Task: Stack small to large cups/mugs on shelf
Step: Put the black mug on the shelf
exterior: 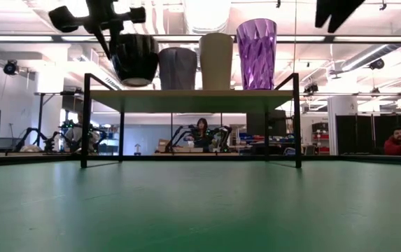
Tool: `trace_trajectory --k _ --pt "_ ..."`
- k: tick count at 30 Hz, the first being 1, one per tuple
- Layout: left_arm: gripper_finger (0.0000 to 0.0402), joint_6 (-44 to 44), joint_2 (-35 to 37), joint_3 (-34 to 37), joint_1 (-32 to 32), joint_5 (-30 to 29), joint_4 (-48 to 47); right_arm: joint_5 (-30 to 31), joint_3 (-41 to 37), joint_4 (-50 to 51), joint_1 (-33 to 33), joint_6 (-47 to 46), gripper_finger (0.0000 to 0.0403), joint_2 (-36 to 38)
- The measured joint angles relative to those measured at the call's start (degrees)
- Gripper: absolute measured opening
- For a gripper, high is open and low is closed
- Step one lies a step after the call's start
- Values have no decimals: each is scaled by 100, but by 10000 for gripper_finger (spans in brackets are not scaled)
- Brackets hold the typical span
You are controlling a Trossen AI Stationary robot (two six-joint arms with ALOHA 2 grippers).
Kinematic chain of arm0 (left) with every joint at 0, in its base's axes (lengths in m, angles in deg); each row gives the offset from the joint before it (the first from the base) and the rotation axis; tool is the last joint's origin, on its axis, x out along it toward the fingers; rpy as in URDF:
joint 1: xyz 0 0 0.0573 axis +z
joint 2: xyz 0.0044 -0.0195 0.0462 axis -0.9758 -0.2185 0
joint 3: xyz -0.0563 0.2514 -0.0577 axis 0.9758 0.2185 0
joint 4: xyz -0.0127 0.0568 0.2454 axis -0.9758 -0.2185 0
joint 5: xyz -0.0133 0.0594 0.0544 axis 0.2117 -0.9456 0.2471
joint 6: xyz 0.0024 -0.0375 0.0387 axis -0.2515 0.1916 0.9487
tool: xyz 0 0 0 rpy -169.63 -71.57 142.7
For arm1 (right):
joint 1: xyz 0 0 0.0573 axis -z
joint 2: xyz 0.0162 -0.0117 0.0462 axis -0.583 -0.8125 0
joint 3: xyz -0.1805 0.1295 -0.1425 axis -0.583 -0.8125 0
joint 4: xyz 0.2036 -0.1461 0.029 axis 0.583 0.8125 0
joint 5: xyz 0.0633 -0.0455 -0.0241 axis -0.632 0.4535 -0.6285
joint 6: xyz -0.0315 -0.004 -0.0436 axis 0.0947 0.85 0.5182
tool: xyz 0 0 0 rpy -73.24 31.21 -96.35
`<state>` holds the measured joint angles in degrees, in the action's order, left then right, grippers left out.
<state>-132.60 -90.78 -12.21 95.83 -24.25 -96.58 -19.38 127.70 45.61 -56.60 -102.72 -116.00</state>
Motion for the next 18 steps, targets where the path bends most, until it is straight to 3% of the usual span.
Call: trace_trajectory --k 6,10,18 --pt "18 41 -342 -273 -41 -1 -24 -34 -708 -192 219 -232 183 614" --pt "18 149 -423 -489 -40 -113 -242 -170 -959 -862 222 42 183 859" --pt "18 -2 -228 -349 -35 -301 -475 -182 -1024 -1401 299 375 183 859"
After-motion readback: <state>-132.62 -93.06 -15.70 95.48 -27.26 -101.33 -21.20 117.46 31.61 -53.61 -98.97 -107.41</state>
